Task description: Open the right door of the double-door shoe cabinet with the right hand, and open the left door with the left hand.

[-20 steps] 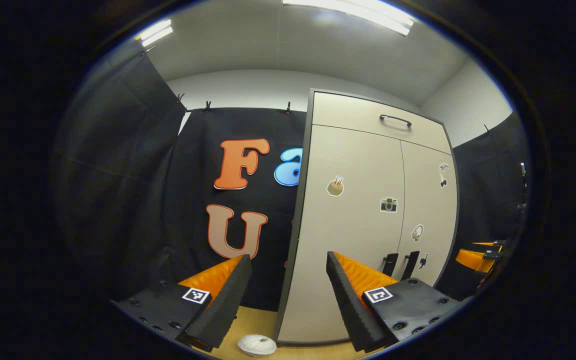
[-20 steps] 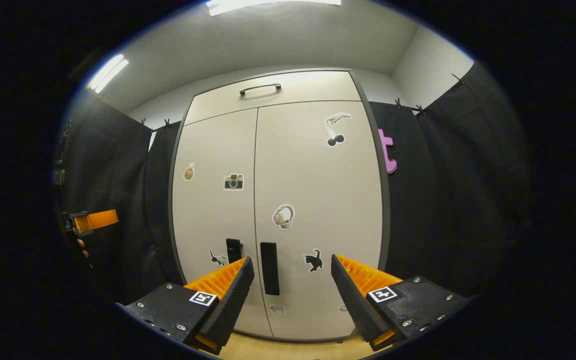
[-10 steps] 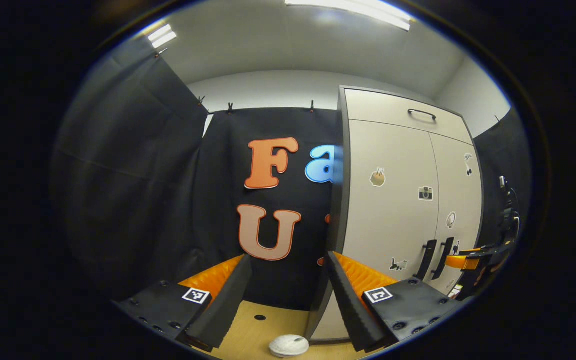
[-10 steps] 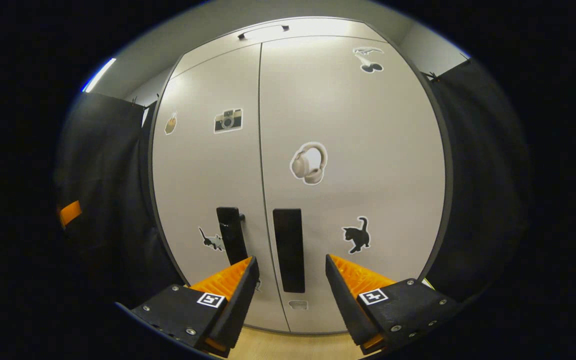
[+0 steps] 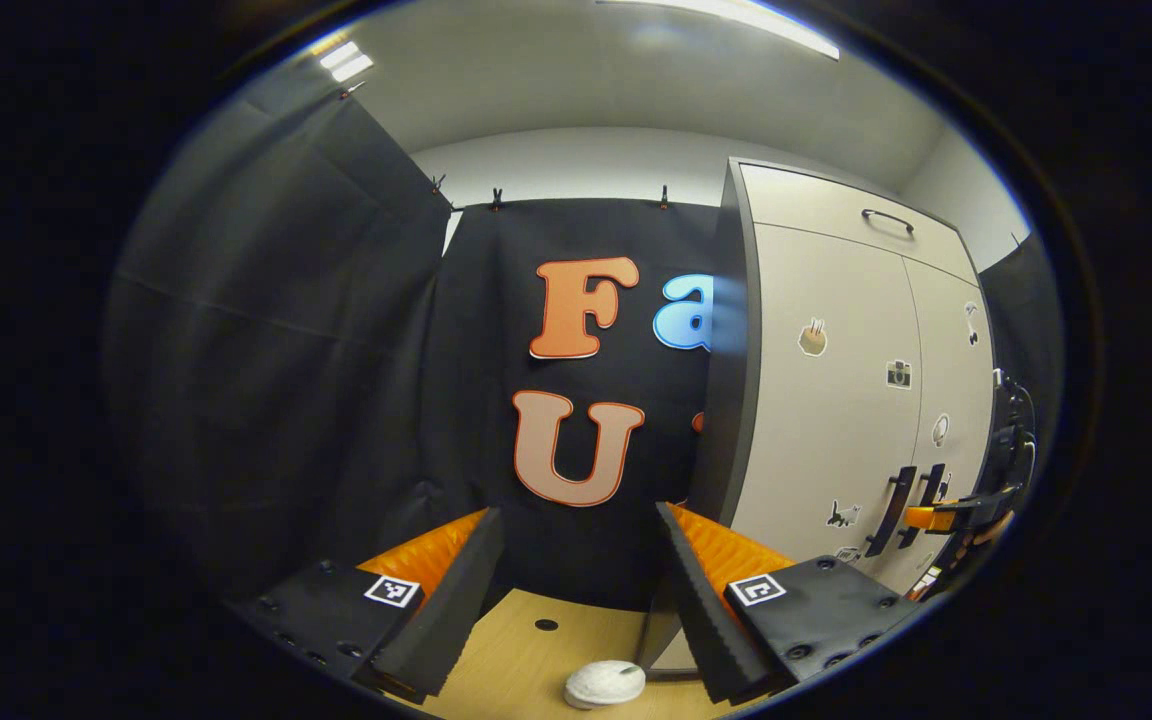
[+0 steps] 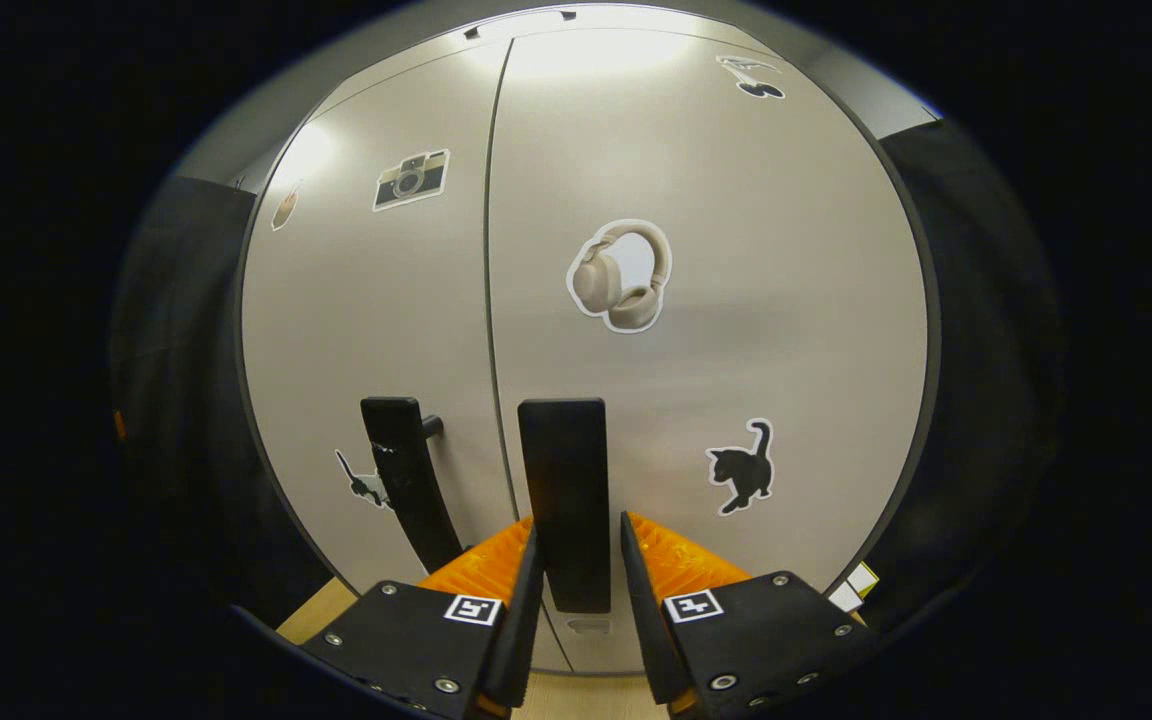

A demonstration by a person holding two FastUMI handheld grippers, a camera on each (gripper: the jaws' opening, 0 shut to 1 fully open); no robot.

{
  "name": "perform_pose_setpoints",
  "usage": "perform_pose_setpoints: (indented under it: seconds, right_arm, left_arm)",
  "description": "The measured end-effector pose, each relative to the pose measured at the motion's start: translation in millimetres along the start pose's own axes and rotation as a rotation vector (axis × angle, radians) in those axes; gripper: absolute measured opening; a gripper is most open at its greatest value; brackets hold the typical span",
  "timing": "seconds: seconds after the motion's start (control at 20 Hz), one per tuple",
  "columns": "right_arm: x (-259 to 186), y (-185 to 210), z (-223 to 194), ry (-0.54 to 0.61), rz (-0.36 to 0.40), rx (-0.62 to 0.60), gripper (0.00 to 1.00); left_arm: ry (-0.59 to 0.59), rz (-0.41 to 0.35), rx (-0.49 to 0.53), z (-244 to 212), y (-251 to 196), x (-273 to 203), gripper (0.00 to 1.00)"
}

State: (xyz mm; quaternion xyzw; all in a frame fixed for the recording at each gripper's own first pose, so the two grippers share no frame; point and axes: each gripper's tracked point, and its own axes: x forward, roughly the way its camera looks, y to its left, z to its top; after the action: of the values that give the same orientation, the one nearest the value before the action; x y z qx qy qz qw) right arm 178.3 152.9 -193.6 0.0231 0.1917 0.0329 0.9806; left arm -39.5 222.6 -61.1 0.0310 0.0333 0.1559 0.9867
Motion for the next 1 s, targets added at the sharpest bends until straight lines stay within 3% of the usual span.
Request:
perform_pose_setpoints:
  seconds: [0.1,0.4,1.0]
  right_arm:
    - [2,0,0,0.001,-0.018,0.01,0.35]
    - [-3,0,-2,0.016,-0.011,0.038,0.22]
    - [-36,-1,-1,0.004,0.069,0.027,0.22]
  left_arm:
    - [-0.002,0.008,0.012,0,4,-1,0.96]
    - [0.006,-0.006,-0.013,-5,0,-4,0.96]
    - [0.012,-0.147,0.019,-9,-82,-15,0.96]
